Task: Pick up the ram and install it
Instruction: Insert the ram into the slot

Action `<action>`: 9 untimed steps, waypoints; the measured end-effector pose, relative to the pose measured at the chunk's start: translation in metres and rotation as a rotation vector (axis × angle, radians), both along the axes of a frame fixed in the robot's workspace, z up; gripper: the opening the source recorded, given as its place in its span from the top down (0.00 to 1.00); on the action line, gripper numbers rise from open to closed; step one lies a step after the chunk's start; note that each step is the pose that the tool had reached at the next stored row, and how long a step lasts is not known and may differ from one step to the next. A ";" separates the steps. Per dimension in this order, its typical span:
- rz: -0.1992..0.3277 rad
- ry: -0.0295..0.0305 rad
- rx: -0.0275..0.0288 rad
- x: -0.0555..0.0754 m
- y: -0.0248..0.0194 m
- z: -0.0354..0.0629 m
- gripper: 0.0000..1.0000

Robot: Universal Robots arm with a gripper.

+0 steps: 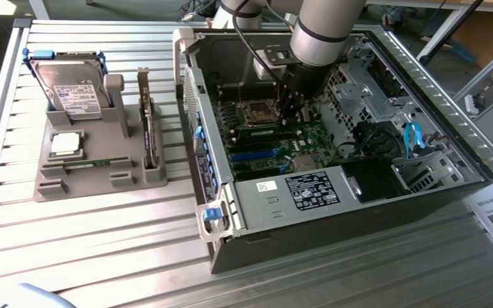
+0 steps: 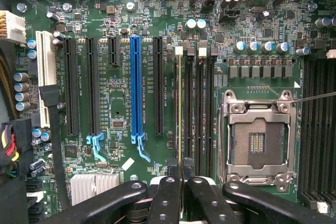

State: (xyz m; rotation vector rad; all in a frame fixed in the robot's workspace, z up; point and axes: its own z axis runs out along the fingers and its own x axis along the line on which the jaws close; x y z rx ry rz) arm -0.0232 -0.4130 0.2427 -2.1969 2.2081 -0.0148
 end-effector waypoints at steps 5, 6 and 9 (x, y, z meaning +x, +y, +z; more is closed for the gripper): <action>0.000 -0.0002 0.0003 0.000 0.0002 -0.0002 0.88; 0.000 -0.0002 0.0004 0.000 0.0004 -0.0002 0.88; 0.000 -0.0001 0.0002 0.000 0.0013 -0.0001 0.88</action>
